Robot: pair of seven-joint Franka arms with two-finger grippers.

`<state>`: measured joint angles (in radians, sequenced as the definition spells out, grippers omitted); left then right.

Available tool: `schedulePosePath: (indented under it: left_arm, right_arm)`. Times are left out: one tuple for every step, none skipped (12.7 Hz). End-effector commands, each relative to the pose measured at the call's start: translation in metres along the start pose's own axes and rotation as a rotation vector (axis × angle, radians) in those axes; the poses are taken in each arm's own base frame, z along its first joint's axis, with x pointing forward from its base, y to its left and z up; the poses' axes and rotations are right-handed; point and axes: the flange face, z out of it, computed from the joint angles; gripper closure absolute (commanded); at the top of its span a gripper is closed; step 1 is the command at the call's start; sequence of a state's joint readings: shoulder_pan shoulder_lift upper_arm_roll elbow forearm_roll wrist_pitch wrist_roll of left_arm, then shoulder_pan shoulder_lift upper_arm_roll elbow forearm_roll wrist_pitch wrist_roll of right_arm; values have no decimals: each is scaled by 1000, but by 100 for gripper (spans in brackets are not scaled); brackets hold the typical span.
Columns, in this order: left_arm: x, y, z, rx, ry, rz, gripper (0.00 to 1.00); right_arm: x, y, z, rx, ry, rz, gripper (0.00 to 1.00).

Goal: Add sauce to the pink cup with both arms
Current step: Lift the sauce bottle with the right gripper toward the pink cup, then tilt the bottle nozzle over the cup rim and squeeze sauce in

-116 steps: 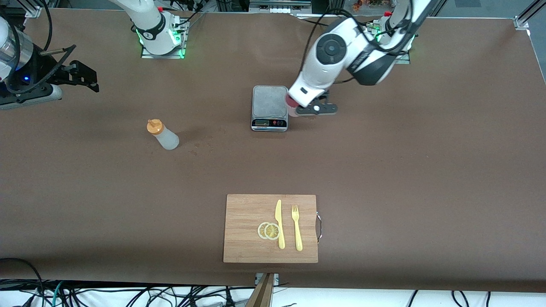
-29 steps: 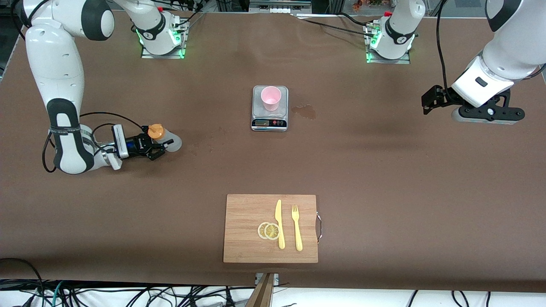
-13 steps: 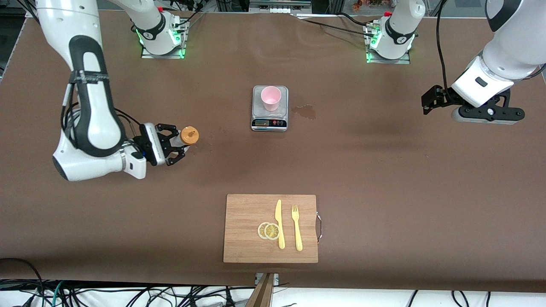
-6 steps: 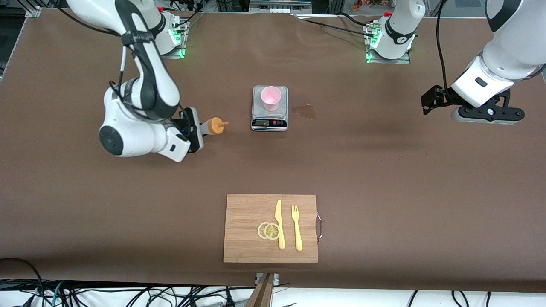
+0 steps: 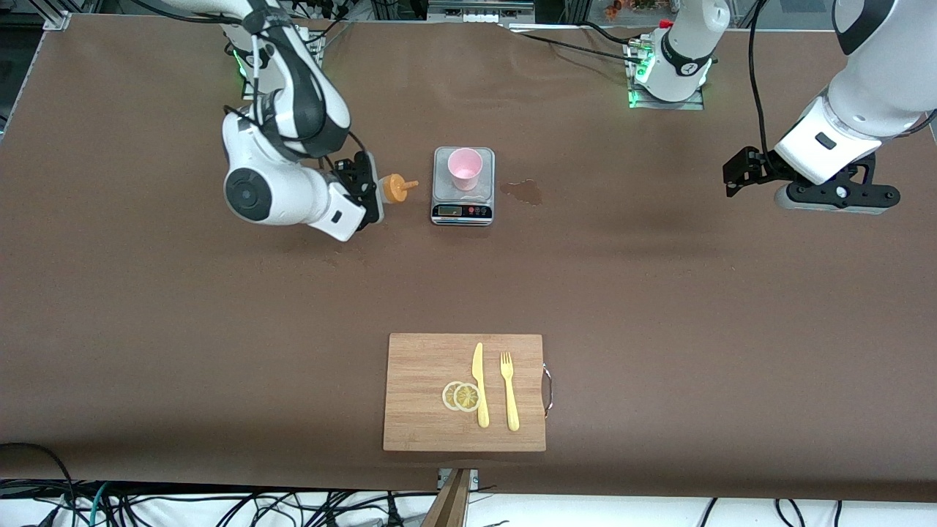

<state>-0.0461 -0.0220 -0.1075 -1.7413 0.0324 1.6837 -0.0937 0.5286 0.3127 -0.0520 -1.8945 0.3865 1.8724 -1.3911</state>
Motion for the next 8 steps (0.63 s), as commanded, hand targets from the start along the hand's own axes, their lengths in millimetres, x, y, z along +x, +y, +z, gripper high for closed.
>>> schedulePosePath:
  left_arm:
    - [3,2,-6,-18,-6,10,0]
    - [3,2,-6,-18,-6,9,0]
    - [3,2,-6,-18,-6,10,0]
    - [3,2,-6,-18,-6,10,0]
    - [3,2,-6,-18,-6,10,0]
    - [3,2,-6,-18,-6,10,0]
    - [3,2,-6,-18,-6,10,0]
    - [3,2,-6,-18,-6,10,0]
  right_arm:
    - [30,-25,12,-28,-86,22,73]
    - [38,-28,17,-33,-113,41,72]
    - [46,-31,23,-41,-144,47,72]
    - [55,-33,27,-54,-161,55,72]
    - [62,-36,32,-59,-172,58,72]
    - [68,-38,37,-65,-193,58,72]
    - [68,-37,42,-68,-219,65,72]
    - [72,-39,46,-76,-243,59,72]
